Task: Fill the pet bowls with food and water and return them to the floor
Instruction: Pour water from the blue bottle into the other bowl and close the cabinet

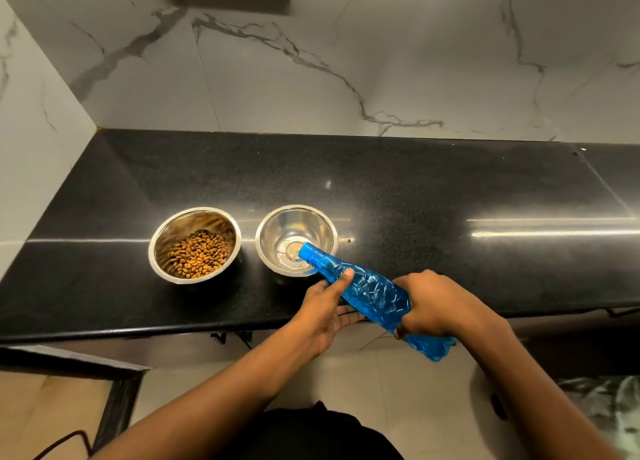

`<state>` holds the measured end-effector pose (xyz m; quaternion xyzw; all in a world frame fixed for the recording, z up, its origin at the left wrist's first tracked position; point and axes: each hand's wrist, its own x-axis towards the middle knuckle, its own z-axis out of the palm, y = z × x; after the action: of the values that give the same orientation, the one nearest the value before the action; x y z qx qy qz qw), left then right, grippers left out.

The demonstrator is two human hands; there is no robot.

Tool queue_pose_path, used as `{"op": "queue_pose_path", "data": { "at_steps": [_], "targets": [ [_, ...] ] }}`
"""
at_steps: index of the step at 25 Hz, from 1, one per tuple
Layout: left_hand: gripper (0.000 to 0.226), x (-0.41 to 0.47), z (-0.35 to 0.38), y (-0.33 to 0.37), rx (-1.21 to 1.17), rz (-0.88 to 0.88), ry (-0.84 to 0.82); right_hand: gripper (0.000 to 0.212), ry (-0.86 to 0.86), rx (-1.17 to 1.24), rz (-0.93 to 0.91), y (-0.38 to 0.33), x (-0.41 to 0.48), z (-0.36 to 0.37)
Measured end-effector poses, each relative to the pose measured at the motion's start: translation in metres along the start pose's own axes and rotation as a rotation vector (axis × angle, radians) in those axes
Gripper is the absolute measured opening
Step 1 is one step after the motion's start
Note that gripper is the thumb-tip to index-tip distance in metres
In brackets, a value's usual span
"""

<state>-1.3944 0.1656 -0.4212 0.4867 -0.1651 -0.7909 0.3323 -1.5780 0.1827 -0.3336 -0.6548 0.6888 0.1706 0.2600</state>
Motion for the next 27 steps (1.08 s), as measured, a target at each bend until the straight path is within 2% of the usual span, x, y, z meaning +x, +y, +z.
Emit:
{"op": "queue_pose_path", "data": {
  "at_steps": [7, 27],
  "targets": [
    [0.032, -0.001, 0.001, 0.003, -0.003, -0.008, -0.015, 0.069, 0.007, -0.008, 0.006, 0.001, -0.002, -0.004],
    [0.031, -0.009, 0.004, 0.007, -0.041, -0.012, -0.036, 0.067, 0.002, -0.075, 0.010, -0.003, -0.011, -0.017]
  ]
}}
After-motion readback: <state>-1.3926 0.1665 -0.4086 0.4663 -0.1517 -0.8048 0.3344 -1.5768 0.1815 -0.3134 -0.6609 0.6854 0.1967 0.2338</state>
